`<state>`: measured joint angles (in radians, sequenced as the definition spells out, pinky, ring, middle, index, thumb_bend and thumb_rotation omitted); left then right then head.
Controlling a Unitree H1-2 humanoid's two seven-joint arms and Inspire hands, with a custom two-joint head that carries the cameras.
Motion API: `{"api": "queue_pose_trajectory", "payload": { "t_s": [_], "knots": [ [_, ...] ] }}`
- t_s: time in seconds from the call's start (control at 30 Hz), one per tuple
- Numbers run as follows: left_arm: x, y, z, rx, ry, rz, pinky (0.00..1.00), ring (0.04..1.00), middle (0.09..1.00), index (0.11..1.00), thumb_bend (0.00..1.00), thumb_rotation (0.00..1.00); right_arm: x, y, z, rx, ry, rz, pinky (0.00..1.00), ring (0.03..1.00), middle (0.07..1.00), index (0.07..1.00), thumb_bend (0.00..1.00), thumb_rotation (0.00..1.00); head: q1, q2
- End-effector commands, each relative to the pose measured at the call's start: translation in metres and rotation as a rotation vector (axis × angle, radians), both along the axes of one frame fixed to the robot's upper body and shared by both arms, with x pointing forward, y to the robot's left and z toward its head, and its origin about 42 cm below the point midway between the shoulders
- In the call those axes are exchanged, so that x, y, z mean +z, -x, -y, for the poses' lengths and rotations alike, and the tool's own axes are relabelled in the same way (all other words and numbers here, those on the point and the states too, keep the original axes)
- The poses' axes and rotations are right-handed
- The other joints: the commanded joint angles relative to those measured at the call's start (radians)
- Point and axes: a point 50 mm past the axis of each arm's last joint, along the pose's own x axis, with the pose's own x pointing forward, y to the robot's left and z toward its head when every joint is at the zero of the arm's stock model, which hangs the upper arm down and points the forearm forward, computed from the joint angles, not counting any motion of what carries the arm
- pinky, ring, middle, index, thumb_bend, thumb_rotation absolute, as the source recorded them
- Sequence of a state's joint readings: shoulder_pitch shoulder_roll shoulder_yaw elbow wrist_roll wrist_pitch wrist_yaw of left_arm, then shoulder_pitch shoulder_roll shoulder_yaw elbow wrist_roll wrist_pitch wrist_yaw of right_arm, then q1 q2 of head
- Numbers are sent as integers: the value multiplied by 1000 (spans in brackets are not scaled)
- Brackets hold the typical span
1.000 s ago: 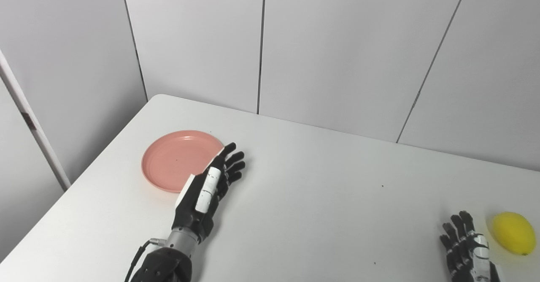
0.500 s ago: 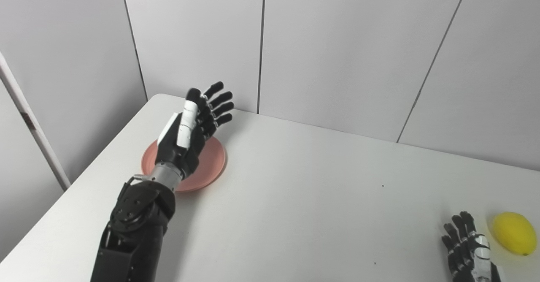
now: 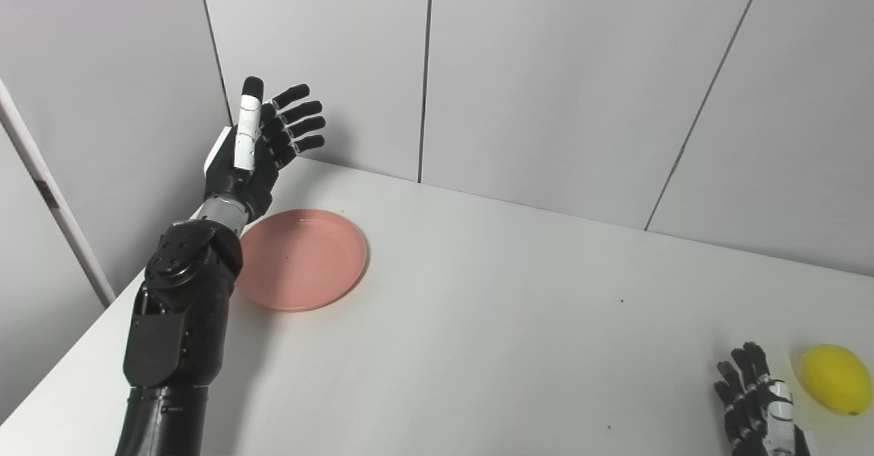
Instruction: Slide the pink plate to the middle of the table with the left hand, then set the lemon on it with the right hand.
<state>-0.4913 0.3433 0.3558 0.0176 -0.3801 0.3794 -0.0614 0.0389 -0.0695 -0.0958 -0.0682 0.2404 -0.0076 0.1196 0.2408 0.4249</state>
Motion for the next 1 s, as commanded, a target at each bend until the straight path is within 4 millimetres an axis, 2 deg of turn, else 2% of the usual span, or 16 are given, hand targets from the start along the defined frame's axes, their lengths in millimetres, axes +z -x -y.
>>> {"api": "queue_pose_trajectory", "payload": {
  "t_s": [0.0,0.13,0.27,0.47,0.7,0.87,0.97],
  "knots": [
    [33,-8,-22,36,-58,101,716,744,739,768,1000,912,-29,18,-9,-1,-44,-107,1000,968,977,965,632,1000,-1,1],
    [32,-14,-44,81,-50,84,713,737,737,760,1000,889,-29,18,-8,-4,-42,-108,1000,963,972,959,625,1000,1,1],
    [30,-17,-59,121,-57,70,721,754,751,761,1000,910,-30,18,-7,-6,-40,-108,1000,954,964,952,628,1000,2,1],
    [19,-19,-81,175,-57,26,729,763,756,775,1000,905,-29,18,-6,-7,-44,-112,1000,954,969,955,617,1000,4,3],
    [0,-20,-91,207,-55,-21,733,744,752,817,1000,909,-29,18,-5,-11,-47,-115,1000,956,965,953,625,1000,4,6],
    [-23,-20,-89,204,-20,-62,764,772,772,833,1000,893,-29,18,-5,-10,-47,-114,1000,955,960,947,629,1000,0,9],
    [-37,-20,-88,212,-25,-88,734,740,772,852,1000,877,-29,18,-5,-6,-44,-112,1000,960,967,954,625,1000,0,9]
  ]
}}
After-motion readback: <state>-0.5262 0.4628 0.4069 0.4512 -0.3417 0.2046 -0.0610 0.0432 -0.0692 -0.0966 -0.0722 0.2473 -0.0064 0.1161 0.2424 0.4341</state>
